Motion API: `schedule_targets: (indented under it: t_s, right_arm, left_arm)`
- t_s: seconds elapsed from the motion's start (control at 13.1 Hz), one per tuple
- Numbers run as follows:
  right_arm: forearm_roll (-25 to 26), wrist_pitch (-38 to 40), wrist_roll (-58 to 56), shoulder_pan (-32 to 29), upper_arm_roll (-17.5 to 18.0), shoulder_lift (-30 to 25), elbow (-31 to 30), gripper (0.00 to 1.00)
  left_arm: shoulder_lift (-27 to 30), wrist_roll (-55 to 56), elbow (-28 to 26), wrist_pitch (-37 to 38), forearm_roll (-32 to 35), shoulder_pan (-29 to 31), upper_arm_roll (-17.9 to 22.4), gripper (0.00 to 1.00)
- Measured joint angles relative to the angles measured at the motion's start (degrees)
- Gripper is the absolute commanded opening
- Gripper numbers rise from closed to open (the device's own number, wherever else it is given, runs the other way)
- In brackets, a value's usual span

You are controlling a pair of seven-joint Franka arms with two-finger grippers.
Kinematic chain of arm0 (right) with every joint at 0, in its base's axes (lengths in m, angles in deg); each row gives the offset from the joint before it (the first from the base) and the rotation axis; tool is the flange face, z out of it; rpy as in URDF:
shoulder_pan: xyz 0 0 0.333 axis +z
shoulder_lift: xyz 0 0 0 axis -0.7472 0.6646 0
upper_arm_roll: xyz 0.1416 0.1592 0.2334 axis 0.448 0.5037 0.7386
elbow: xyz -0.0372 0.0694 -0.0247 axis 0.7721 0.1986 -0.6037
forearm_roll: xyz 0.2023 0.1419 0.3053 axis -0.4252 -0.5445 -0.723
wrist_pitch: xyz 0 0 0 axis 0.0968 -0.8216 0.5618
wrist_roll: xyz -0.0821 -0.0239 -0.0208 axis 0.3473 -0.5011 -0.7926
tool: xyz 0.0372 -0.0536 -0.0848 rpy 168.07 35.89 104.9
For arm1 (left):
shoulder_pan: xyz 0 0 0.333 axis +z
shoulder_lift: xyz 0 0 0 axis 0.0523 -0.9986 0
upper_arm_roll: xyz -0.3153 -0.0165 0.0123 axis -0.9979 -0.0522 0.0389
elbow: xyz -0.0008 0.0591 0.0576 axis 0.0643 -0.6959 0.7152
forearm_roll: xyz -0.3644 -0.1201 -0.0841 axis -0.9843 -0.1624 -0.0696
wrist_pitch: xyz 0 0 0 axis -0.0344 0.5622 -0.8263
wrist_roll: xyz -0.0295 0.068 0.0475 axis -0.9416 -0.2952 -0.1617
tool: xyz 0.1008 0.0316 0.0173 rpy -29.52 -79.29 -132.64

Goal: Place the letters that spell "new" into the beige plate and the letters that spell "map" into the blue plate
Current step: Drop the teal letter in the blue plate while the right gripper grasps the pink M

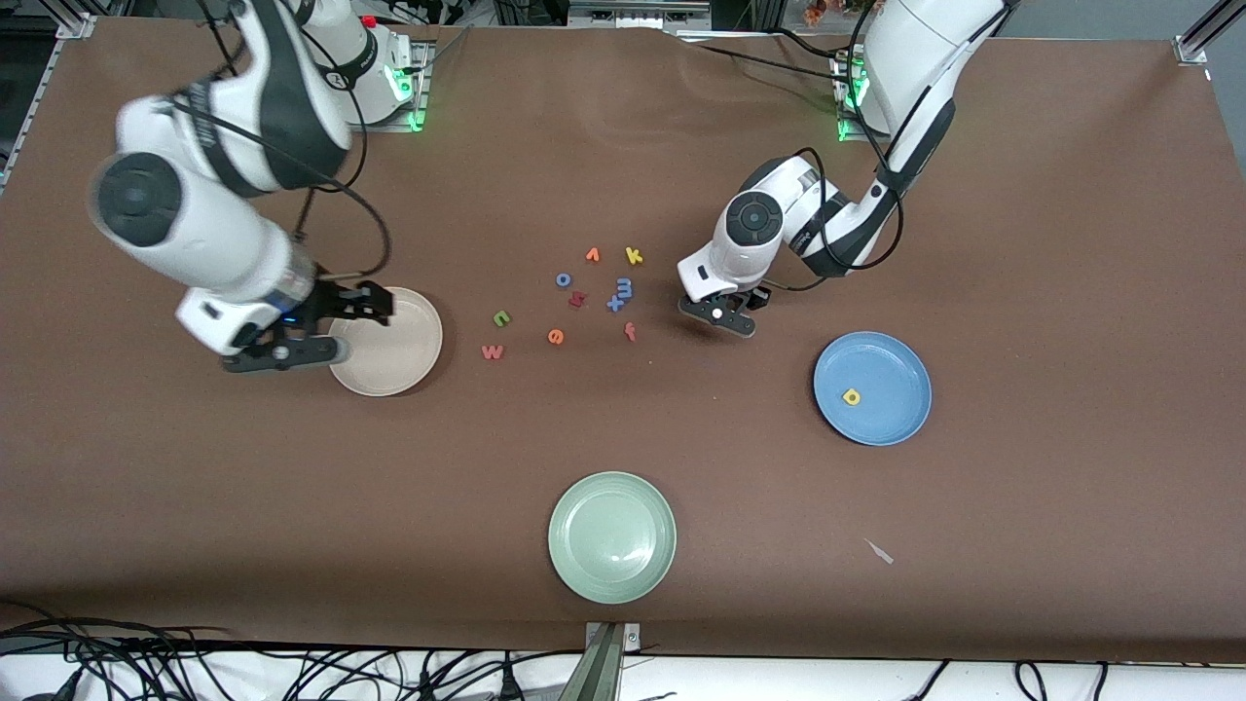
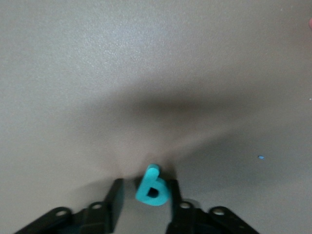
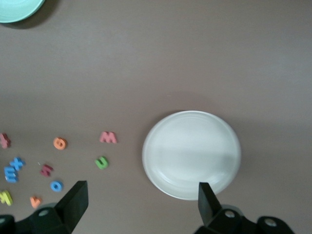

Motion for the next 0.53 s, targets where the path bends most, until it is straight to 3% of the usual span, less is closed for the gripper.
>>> schedule_targets:
  t_s: [0.08, 0.38, 0.53]
  right_arm:
    - [0.0, -3.3, 2.2, 0.1, 1.5, 0.3, -2.3, 1.00]
    - [0.0, -20.8, 7.7, 0.0, 5.5, 0.5, -15.6, 1.00]
    - [0.0, -30.1, 9.2, 0.1, 7.0, 1.5, -21.7, 1.00]
  left_arm:
    - [0.1, 0.0, 0.0, -0.1, 0.1, 0.0, 0.0, 0.00]
    - [0.6, 0.1, 1.1, 1.4, 0.1, 0.3, 0.1, 0.00]
    - [2.0, -0.7, 4.5, 9.4, 0.2, 1.1, 0.4, 0.00]
